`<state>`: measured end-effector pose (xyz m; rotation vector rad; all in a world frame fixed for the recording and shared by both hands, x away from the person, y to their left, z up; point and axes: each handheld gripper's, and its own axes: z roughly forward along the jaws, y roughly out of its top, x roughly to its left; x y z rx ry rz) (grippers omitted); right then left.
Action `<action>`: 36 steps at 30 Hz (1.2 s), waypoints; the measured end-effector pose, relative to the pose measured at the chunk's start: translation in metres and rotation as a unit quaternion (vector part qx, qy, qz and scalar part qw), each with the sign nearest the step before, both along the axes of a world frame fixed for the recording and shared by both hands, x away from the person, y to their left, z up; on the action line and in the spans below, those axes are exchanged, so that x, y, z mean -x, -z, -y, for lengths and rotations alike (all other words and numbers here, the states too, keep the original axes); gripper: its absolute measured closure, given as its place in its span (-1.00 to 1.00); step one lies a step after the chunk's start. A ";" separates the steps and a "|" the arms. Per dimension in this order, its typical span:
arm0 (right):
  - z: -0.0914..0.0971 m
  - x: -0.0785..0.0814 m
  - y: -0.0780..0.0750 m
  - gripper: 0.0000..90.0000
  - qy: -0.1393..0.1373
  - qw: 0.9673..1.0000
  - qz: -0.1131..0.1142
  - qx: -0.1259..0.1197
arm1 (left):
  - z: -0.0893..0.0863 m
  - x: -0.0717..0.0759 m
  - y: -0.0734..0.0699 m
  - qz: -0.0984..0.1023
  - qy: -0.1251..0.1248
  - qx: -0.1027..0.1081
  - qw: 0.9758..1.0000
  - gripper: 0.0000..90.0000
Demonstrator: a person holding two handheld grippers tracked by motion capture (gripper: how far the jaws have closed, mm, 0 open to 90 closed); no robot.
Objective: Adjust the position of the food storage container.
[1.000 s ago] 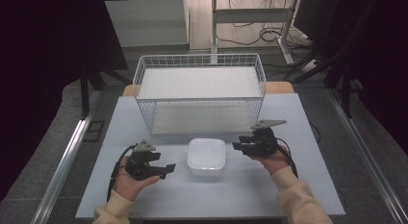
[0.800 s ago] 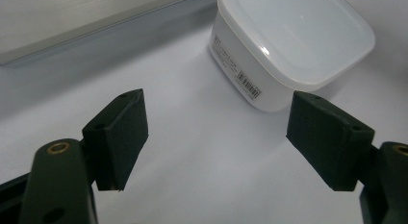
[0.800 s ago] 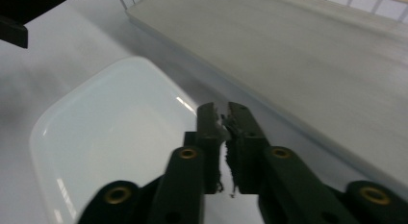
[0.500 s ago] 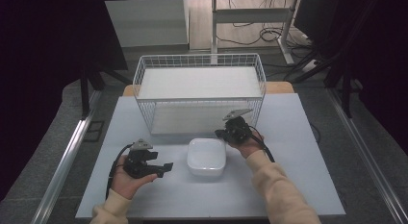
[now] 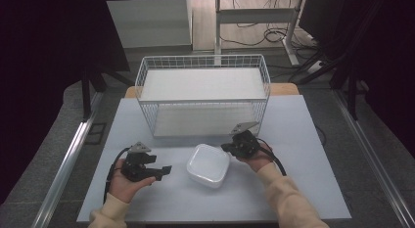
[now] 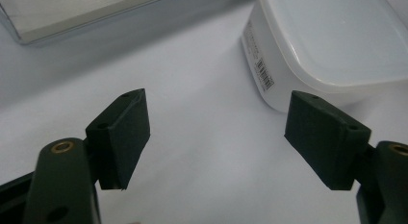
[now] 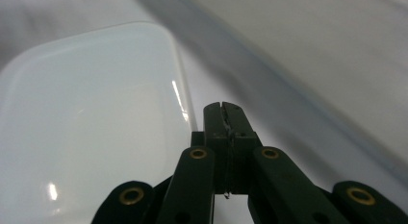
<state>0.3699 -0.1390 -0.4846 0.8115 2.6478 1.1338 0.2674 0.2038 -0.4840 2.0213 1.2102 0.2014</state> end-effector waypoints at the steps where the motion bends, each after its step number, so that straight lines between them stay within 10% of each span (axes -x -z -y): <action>1: 0.002 0.003 0.001 1.00 -0.003 1.000 -0.001 -0.004 | -0.001 0.000 0.000 -0.001 -0.001 0.000 1.000 -0.48; 19: 0.018 0.067 0.004 1.00 -0.017 0.999 -0.042 -0.008 | 0.001 0.007 0.001 -0.006 0.009 0.004 1.000 -0.28; 26: 0.020 0.068 0.003 0.99 -0.019 0.999 -0.045 -0.011 | 0.002 0.008 0.003 -0.011 0.012 0.004 1.000 -0.21; 36: 0.062 0.073 -0.004 0.95 0.032 0.998 -0.032 -0.037 | 0.032 0.009 0.010 -0.041 0.056 -0.005 0.998 0.84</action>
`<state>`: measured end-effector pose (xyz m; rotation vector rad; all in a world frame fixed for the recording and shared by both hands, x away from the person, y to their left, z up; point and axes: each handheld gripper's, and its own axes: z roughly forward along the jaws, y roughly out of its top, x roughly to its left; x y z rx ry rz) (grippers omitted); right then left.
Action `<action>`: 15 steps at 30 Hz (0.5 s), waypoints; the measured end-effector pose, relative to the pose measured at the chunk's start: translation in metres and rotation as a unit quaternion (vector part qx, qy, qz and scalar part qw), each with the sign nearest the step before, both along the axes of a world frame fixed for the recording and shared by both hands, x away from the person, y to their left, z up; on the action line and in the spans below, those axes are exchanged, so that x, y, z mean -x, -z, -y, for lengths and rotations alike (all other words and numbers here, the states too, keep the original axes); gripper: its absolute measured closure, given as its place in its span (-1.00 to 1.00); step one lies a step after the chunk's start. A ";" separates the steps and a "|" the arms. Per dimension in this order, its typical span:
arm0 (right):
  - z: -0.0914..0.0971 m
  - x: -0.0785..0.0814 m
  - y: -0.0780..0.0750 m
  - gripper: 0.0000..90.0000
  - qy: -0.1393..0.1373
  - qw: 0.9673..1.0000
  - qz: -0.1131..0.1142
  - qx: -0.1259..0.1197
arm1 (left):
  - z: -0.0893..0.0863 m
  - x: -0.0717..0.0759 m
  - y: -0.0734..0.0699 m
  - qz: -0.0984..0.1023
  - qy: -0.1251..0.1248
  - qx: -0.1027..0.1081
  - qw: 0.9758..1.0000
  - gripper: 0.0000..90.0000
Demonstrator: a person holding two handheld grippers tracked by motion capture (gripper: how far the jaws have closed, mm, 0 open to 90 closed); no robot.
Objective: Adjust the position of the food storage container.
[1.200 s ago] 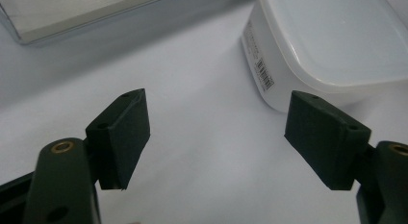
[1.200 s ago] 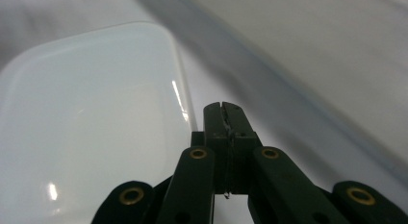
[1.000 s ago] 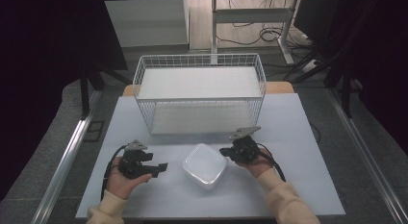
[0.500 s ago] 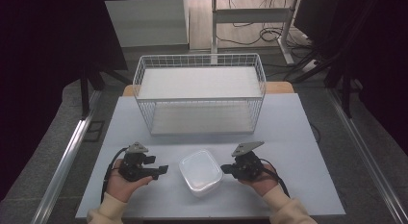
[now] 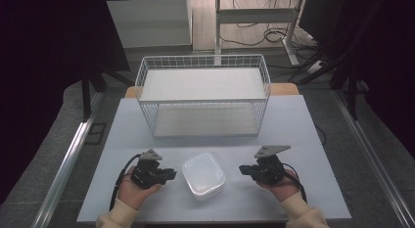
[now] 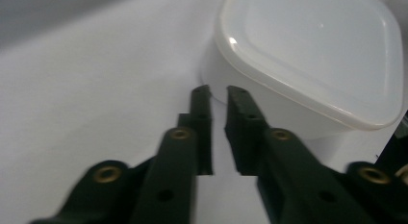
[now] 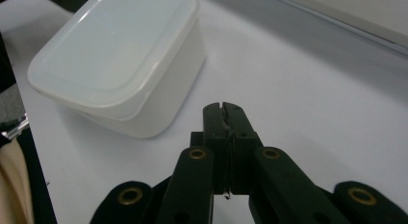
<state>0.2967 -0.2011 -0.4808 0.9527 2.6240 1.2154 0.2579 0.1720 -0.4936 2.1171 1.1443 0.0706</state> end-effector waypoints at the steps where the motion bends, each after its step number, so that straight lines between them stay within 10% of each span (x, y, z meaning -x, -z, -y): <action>1: 0.005 0.001 -0.001 0.87 0.007 1.000 -0.001 -0.005 | 0.003 -0.001 0.001 -0.005 0.004 -0.002 1.000 0.90; 8: 0.032 0.002 -0.003 0.03 0.046 0.999 0.007 -0.023 | 0.003 -0.002 0.004 -0.013 -0.002 -0.003 1.000 1.00; 15: 0.040 0.001 0.000 -0.27 0.081 0.996 0.013 -0.028 | 0.012 -0.007 0.003 -0.011 0.004 -0.002 1.000 1.00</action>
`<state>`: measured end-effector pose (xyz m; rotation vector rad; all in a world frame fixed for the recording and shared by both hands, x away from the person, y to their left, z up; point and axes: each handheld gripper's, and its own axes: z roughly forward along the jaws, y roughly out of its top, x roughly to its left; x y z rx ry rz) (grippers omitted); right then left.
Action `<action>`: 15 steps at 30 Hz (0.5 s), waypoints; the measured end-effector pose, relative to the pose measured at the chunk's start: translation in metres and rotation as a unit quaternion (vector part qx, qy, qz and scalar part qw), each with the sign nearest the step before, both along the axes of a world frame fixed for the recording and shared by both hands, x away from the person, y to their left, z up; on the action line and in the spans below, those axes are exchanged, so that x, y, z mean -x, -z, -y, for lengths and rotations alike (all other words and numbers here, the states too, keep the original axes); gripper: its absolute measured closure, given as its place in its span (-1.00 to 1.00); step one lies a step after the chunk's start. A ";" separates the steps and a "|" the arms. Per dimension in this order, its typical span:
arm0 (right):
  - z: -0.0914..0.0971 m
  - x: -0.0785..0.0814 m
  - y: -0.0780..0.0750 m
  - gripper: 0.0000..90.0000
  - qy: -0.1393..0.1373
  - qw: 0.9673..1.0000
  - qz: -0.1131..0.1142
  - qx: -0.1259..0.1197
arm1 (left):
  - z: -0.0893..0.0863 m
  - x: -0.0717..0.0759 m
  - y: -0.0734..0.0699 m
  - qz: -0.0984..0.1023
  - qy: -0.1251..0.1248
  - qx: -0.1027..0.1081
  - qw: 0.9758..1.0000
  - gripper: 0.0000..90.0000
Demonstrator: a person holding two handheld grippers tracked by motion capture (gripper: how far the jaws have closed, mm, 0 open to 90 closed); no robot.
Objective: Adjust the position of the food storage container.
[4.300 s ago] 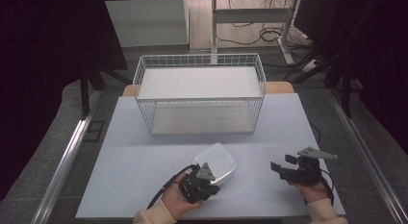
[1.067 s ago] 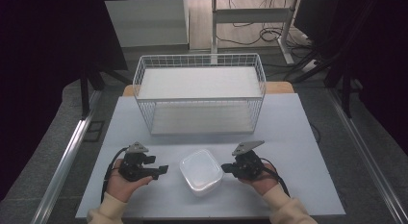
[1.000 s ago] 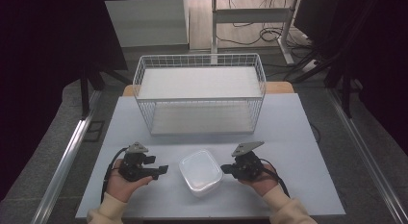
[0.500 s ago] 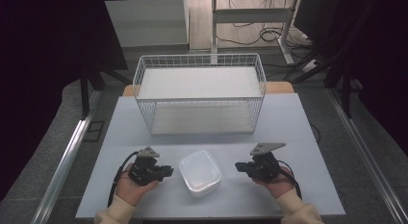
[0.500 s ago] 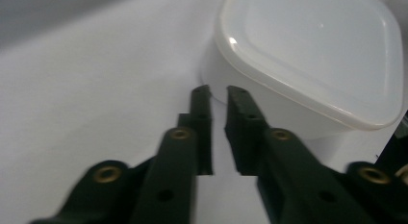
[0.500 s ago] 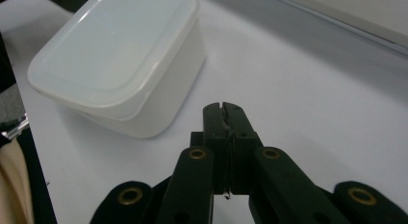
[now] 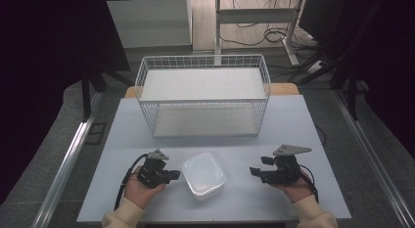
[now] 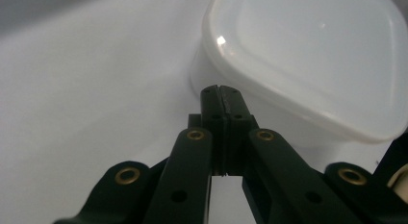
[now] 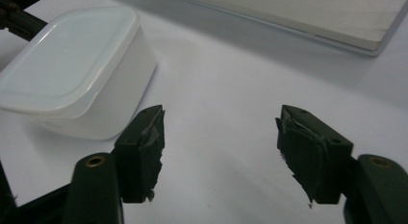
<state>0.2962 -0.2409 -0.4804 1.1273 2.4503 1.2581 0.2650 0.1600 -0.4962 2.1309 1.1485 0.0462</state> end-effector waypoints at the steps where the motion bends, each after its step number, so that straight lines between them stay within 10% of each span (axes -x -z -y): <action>1: 0.000 0.000 -0.001 -0.29 0.004 1.000 0.001 -0.002 | 0.004 -0.003 0.000 0.000 0.000 -0.005 1.000 1.00; 15: 0.007 -0.004 -0.003 -0.31 0.018 1.000 0.006 -0.009 | 0.027 -0.032 0.009 -0.014 -0.002 0.008 1.000 1.00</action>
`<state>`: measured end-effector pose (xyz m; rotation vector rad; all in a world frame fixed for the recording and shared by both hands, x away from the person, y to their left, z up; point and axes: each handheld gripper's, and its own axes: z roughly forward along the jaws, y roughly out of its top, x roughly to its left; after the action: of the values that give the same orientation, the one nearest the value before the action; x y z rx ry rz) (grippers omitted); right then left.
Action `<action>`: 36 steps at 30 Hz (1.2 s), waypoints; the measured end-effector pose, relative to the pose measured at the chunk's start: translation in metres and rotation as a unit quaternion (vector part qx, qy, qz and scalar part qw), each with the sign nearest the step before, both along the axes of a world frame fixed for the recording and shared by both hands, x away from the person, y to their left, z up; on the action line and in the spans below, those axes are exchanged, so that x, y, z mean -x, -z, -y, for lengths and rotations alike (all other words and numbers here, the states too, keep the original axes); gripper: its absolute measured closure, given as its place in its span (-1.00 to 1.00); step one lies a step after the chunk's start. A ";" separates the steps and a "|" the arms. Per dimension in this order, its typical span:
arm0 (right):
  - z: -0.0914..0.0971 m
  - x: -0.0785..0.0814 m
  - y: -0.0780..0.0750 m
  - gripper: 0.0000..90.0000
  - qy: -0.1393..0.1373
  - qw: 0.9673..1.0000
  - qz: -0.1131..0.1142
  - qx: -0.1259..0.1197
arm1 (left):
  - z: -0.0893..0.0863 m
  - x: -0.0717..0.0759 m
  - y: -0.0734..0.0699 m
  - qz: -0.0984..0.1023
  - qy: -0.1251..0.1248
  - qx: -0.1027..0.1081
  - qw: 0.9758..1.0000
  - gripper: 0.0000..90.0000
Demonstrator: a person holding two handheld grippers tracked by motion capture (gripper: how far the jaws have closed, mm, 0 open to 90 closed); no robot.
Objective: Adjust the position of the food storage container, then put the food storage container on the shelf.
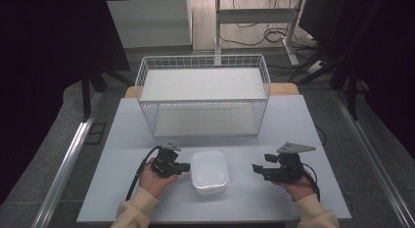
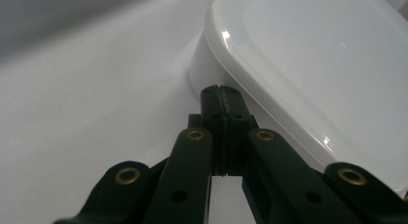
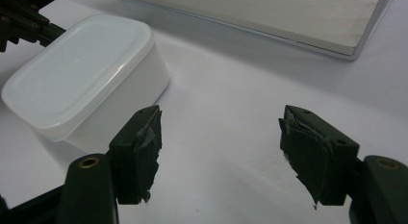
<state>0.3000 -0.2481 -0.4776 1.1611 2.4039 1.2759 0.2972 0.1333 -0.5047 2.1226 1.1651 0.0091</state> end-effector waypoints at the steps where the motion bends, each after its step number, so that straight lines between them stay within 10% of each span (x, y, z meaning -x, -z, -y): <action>1: 0.000 0.000 0.000 -0.31 0.000 1.000 0.000 0.001 | 0.001 -0.001 0.000 0.000 0.002 0.002 1.000 1.00; 11: 0.003 0.001 -0.001 -0.32 0.007 1.000 0.001 -0.004 | -0.024 0.008 -0.017 0.029 -0.028 -0.010 0.999 0.79; 12: 0.003 0.000 -0.001 -0.33 0.009 1.000 0.002 -0.004 | -0.026 0.011 -0.019 0.036 -0.035 -0.011 0.999 0.39; 20: 0.005 0.001 -0.002 -0.35 0.014 1.000 0.004 -0.005 | -0.043 0.020 -0.039 0.049 -0.077 0.020 0.996 -0.28; 36: -0.010 0.002 -0.012 -0.34 0.010 0.999 -0.020 -0.036 | -0.046 0.027 -0.039 0.033 -0.095 0.018 0.995 -0.35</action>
<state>0.2976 -0.2384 -0.4658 1.2378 2.3863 1.3559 0.2704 0.1793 -0.4654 1.9587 1.3142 0.1441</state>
